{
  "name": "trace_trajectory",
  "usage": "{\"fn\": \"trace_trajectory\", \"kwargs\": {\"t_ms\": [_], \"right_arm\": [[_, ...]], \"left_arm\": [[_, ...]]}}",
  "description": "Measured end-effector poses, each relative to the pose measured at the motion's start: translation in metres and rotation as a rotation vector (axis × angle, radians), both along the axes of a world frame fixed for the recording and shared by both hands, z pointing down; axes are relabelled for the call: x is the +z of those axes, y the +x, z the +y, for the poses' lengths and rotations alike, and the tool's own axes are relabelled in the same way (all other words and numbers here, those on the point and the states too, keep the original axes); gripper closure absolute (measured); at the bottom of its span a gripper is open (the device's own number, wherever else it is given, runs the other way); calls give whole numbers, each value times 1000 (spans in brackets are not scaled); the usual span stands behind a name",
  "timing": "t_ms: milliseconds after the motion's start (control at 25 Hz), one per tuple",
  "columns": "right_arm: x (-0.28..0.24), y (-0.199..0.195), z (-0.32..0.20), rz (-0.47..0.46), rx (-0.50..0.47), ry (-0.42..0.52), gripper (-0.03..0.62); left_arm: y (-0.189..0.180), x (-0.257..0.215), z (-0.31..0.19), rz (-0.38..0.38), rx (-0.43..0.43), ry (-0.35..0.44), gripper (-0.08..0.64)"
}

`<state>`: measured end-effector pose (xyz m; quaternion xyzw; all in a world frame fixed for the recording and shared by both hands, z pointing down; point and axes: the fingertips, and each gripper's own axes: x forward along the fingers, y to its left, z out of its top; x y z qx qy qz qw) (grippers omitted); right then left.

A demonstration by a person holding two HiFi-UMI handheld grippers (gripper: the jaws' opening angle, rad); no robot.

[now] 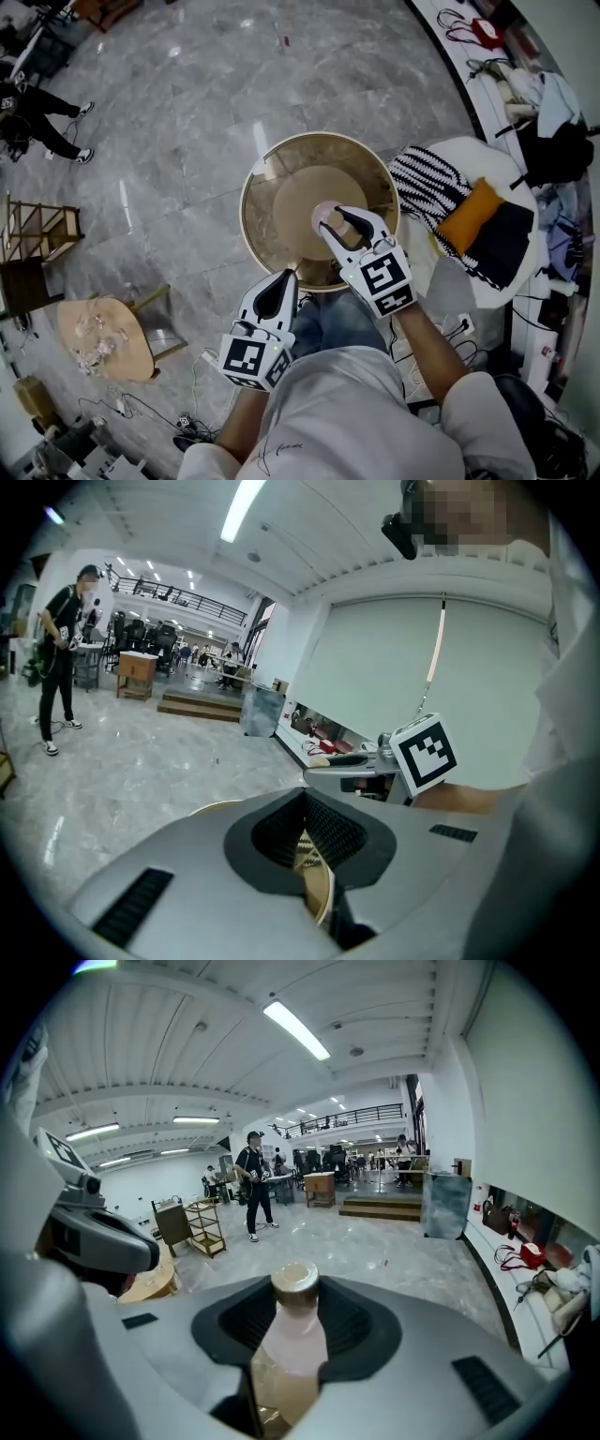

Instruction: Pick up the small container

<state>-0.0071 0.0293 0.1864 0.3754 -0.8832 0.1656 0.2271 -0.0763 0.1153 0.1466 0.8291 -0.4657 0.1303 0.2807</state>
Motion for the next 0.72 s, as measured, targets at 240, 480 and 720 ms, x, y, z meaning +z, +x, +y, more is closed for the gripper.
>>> {"fn": "trace_trajectory", "kwargs": {"t_ms": [240, 480, 720], "right_arm": [[-27, -12, 20, -24, -8, 12, 443], [-49, -10, 39, -23, -20, 22, 443], [-64, -8, 61, -13, -20, 29, 443]], "left_arm": [[-18, -20, 8, 8, -16, 29, 543], [-18, -34, 19, 12, -9, 59, 543], [-20, -42, 31, 25, 4, 75, 543]]}}
